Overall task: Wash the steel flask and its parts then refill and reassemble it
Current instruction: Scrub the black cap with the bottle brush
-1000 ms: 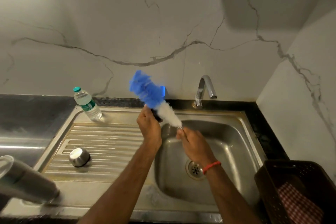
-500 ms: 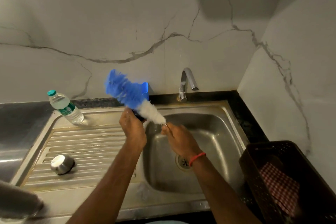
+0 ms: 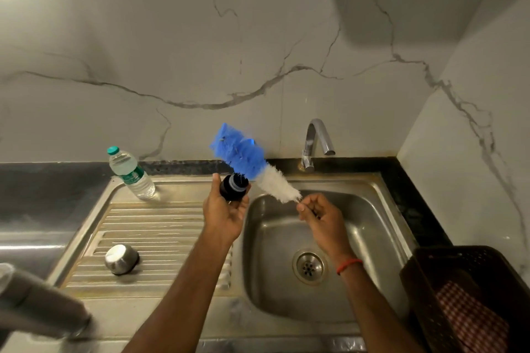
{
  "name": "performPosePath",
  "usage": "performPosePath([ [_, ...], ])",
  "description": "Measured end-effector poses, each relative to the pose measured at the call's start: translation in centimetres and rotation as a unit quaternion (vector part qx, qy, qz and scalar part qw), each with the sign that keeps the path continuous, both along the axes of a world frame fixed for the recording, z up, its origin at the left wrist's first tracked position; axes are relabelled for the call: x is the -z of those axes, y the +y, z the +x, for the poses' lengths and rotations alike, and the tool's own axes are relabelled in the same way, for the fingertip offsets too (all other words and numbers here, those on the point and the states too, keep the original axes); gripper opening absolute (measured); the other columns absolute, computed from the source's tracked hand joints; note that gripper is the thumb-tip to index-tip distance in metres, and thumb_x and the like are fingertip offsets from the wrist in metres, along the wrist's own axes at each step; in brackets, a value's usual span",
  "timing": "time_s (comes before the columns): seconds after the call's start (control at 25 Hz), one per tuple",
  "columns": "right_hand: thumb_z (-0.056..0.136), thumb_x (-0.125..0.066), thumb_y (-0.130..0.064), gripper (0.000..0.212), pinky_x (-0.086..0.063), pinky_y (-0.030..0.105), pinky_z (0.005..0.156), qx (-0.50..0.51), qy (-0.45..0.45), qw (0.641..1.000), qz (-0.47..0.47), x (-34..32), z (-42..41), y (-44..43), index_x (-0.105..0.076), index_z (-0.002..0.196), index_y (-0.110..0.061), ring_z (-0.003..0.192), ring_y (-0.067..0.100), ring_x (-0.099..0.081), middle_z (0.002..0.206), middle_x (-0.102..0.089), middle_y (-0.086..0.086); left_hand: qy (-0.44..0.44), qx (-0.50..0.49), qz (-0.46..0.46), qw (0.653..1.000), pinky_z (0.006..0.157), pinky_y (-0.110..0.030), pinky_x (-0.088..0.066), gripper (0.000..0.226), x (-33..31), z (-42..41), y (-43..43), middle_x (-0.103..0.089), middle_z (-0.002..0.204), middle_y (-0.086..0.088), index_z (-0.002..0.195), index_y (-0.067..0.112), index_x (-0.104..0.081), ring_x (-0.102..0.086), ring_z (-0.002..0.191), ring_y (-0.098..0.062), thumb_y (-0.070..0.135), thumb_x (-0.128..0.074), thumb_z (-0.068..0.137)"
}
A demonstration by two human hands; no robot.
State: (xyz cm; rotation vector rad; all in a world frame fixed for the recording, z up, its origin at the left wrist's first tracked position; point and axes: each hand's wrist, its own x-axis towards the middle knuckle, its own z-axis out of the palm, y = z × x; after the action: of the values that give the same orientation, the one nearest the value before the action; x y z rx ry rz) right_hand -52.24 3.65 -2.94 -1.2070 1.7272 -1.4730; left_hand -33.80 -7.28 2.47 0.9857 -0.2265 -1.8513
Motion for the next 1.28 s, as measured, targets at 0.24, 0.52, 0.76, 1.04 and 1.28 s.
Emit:
performPosePath([
  [0.24, 0.094, -0.064, -0.009, 0.019, -0.048, 0.019, 0.071, -0.029, 0.038, 0.999, 0.021, 1.4, -1.0, -0.2, -0.07, 0.087, -0.026, 0.077, 0.004, -0.063, 0.079, -0.069, -0.011, 0.055, 0.057, 0.011, 0.997, 0.049, -0.025, -0.056, 0.051, -0.6, 0.2, 0.3, -0.076, 0.084, -0.009, 0.11, 0.011, -0.067, -0.071, 0.069, -0.02, 0.058, -0.05, 0.099],
  [0.52, 0.096, -0.061, -0.01, 0.022, -0.045, 0.021, 0.063, -0.065, 0.093, 0.993, 0.013, -1.3, -0.9, -0.5, -0.06, 0.077, -0.022, 0.07, 0.007, -0.056, 0.076, -0.062, -0.001, 0.012, 0.106, -0.026, 0.994, 0.051, -0.028, -0.06, 0.027, -0.5, -1.4, 1.8, -0.074, 0.09, -0.011, 0.119, 0.008, -0.063, -0.074, 0.076, -0.022, 0.027, -0.051, 0.103],
  [0.76, 0.093, -0.064, -0.002, 0.026, -0.042, 0.018, 0.064, -0.05, 0.087, 0.994, 0.032, 0.9, -3.7, 2.3, -0.058, 0.07, -0.012, 0.066, 0.002, -0.051, 0.068, -0.057, -0.007, 0.003, 0.08, -0.029, 0.996, 0.053, -0.029, -0.057, 0.03, -0.9, 0.1, 0.5, -0.072, 0.089, -0.011, 0.124, 0.008, -0.062, -0.071, 0.072, -0.02, 0.024, -0.049, 0.102],
  [1.04, 0.095, -0.063, -0.008, 0.019, -0.045, 0.023, 0.064, -0.077, 0.118, 0.99, -0.016, -1.1, -3.3, 0.5, -0.061, 0.076, -0.006, 0.067, 0.012, -0.055, 0.072, -0.059, 0.0, -0.007, 0.095, -0.046, 0.994, 0.052, -0.029, -0.058, 0.03, -2.2, -0.4, 1.2, -0.073, 0.091, -0.011, 0.124, 0.009, -0.061, -0.072, 0.075, -0.022, 0.027, -0.049, 0.104],
  [1.28, 0.095, -0.062, -0.006, 0.015, -0.044, 0.017, 0.063, -0.05, 0.113, 0.992, -0.024, -2.4, -2.5, 0.6, -0.064, 0.08, -0.008, 0.068, 0.006, -0.054, 0.074, -0.06, -0.003, -0.032, 0.087, -0.049, 0.994, 0.055, -0.029, -0.057, 0.024, -3.1, -1.3, 1.7, -0.073, 0.083, -0.01, 0.11, 0.009, -0.064, -0.071, 0.07, -0.021, 0.025, -0.048, 0.103],
])
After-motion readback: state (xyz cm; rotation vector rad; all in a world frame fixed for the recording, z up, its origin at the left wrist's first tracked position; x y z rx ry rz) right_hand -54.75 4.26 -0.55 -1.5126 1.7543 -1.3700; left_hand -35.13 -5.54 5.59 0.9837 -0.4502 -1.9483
